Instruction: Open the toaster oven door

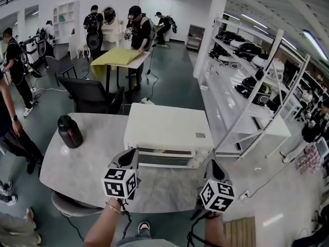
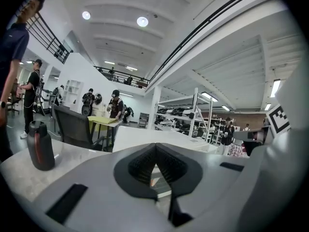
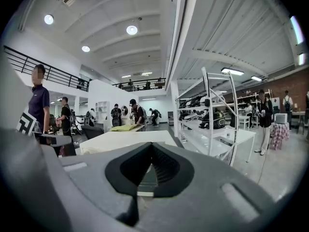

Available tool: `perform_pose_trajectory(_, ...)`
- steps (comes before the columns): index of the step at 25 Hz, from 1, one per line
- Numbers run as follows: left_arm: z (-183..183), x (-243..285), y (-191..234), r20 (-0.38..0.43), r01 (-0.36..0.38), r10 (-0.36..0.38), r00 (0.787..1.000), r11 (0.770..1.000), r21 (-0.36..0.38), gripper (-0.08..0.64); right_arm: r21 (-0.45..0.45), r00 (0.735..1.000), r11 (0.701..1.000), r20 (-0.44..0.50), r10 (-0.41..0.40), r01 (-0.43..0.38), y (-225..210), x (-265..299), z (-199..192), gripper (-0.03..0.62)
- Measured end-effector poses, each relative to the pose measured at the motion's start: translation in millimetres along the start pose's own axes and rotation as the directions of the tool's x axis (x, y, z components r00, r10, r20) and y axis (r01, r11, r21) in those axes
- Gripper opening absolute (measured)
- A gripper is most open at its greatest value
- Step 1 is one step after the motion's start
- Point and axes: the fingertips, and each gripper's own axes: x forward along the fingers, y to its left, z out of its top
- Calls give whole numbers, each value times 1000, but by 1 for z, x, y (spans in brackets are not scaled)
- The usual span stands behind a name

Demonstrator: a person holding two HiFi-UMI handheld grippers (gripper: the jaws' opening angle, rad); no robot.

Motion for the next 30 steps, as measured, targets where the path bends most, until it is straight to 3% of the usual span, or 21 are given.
perform_pose_trajectory(10,-9,30,16,-52,-37,36,998,999,-14,3,-7,997,998,-52,59,-59,1,55,-1,5)
perform_pose_trajectory(17,-20,30,2,-125,15,-8,992,999,52,6,-3,993,995,-64,94,-95,-5,61,-3,5)
perform_pose_trajectory(18,-21,29,-2,-140,27,-17,990,997,68,15,1,993,995,-67,95,-95,-7,60,-4,5)
perform_pose_trajectory(20,-25,30,-9,-176,62,-43,983,993,104,122,9,993,996,-71,94,-94,-13,58,-6,5)
perform_pose_trajectory(22,-30,33,-17,-222,108,-67,973,979,176,139,16,993,996,-73,92,-91,-19,56,-9,5)
perform_pose_trajectory(24,-36,37,-25,-283,172,-87,955,940,293,166,22,993,996,-76,87,-86,-27,54,-12,5)
perform_pose_trajectory(25,-39,40,-29,-322,212,-92,942,910,358,182,26,993,996,-78,83,-81,-31,53,-13,5)
perform_pose_trajectory(27,-45,44,-35,-403,290,-86,911,829,479,208,34,994,997,-83,74,-72,-38,50,-15,5)
perform_pose_trajectory(30,-56,50,-40,-501,385,-37,864,689,614,216,45,993,997,-95,62,-58,-48,46,-21,5)
